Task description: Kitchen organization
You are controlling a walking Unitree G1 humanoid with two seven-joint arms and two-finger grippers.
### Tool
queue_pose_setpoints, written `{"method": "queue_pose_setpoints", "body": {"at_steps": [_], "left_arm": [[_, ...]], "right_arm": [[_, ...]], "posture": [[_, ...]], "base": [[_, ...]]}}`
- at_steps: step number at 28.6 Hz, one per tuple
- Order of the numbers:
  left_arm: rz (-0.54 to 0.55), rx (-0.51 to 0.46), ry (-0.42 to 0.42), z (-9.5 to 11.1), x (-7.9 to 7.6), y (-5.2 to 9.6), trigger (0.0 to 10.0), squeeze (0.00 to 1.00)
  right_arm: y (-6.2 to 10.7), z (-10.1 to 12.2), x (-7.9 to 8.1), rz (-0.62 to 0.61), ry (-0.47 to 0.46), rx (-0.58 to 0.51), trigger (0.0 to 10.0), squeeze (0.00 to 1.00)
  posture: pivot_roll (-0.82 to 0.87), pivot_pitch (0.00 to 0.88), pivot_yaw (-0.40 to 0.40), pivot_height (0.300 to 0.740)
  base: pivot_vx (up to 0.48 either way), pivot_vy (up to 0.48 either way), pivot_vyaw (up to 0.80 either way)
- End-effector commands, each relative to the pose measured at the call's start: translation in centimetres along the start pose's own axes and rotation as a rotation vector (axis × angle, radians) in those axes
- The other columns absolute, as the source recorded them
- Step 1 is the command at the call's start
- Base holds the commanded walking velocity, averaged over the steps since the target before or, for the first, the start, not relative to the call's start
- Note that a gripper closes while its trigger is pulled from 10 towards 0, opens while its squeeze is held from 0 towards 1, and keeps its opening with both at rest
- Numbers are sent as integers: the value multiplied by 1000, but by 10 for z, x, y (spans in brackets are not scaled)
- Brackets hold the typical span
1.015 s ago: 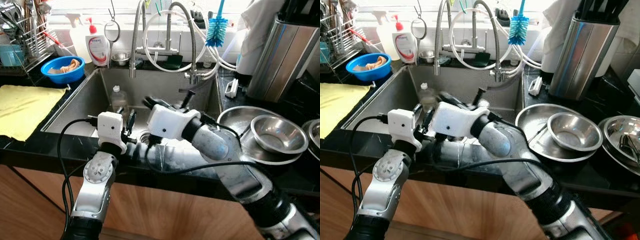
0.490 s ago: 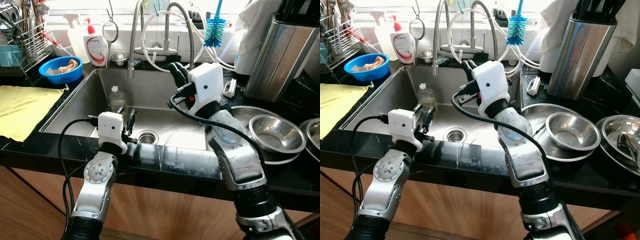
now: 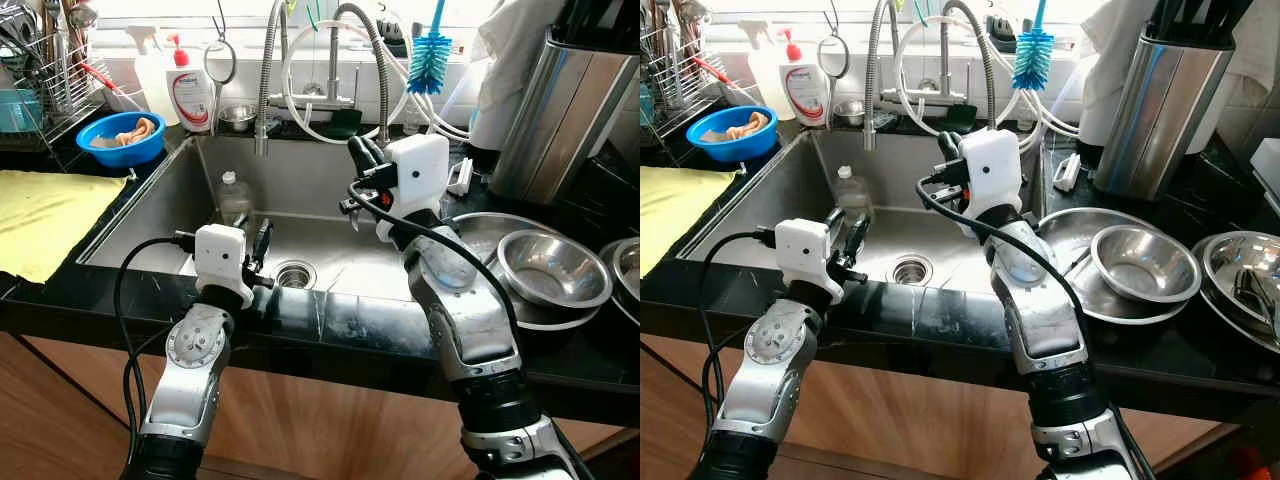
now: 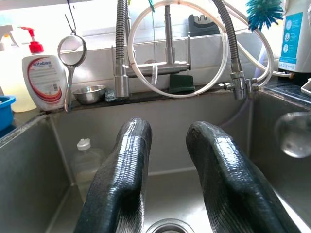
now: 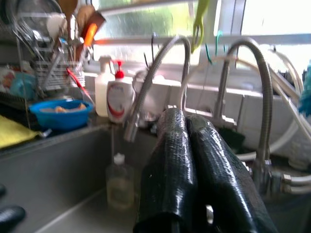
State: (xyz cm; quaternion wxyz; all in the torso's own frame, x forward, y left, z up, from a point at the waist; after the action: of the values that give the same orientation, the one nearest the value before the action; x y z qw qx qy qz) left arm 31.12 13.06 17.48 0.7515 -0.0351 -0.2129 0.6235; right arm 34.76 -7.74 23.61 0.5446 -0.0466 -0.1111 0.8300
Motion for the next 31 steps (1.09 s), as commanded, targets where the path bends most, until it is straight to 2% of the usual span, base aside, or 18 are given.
{"method": "queue_pose_setpoints", "body": {"at_steps": [1,3,10,16,31], "left_arm": [[-2,7,-5,0,2,1,10000,0],[-1,7,-4,1,2,1,10000,0],[-7,4,-4,3,2,-1,10000,0],[-8,5,-3,3,1,0,10000,0],[-11,6,4,2,-2,2,10000,0]], "right_arm": [[1,-7,-5,-23,3,39,10000,0],[2,-10,-8,-37,27,69,10000,0],[4,-14,-10,-44,8,95,10000,0],[5,-20,-8,-37,0,136,10000,0],[9,-35,-20,-106,9,236,10000,0]], "posture": [[-64,18,48,740],[-62,28,47,740],[-67,38,54,740],[-64,32,46,740],[-64,5,34,740]], "base": [[0,0,0],[0,0,0],[0,0,0],[0,0,0],[0,0,0]]}}
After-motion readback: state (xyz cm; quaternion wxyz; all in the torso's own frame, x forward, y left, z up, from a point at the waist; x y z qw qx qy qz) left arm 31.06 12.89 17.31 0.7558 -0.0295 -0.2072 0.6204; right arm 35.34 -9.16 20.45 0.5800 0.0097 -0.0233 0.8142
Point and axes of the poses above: a point about 5 cm out from each wrist's last joint towards the gripper, its own y axis pointing back from the gripper into the wrist, its own z axis along the axis of the wrist's last joint, x = y × z, the point moved 1 cm from there along -y, pointing out of the wrist towards the gripper, and after that the axes turned 11 degrees about -y, right-handed, at the moved point
